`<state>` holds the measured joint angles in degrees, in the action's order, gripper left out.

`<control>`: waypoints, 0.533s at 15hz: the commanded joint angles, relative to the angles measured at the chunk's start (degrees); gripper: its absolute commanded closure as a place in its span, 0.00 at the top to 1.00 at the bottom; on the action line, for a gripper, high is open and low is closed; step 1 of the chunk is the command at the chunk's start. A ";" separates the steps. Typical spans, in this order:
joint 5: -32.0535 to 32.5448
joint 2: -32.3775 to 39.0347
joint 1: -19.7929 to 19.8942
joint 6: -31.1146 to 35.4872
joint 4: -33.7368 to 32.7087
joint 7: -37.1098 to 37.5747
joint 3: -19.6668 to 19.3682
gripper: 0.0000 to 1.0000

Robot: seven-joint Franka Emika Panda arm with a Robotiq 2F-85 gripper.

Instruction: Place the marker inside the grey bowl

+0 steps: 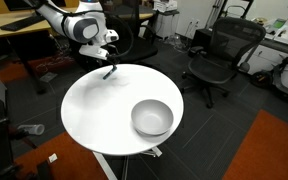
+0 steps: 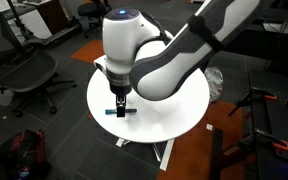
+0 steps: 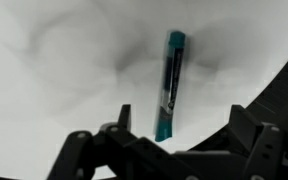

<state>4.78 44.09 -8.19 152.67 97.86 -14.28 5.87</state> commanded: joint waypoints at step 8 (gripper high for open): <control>1.09 4.90 0.07 -0.01 -5.17 1.62 -0.36 1.00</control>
<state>4.78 47.57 -8.04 152.67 94.75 -14.28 5.73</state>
